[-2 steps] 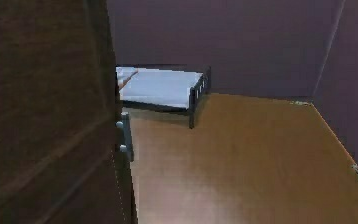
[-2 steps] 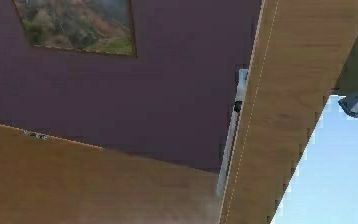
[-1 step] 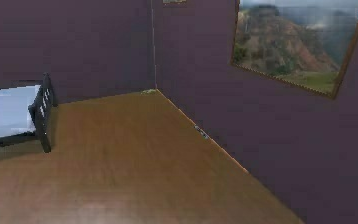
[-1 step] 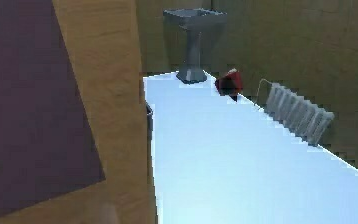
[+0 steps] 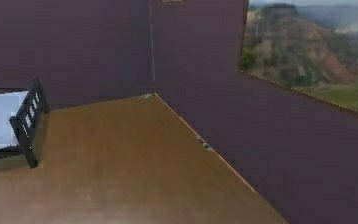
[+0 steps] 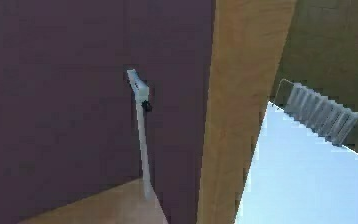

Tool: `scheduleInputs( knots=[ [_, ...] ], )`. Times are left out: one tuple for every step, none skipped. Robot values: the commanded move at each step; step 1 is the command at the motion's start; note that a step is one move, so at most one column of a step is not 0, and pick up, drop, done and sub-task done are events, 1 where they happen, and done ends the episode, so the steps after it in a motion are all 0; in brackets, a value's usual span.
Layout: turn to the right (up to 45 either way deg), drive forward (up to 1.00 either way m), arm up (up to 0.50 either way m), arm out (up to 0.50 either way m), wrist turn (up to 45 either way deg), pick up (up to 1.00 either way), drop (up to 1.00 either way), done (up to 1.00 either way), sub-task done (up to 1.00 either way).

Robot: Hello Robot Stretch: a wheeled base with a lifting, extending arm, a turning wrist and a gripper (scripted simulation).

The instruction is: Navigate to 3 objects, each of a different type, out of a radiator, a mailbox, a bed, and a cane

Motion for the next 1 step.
scheduleInputs(
  knots=[
    [-21.0,0.0,0.0,0.0,0.0,0.0,0.0,0.0,0.0]
  ],
)
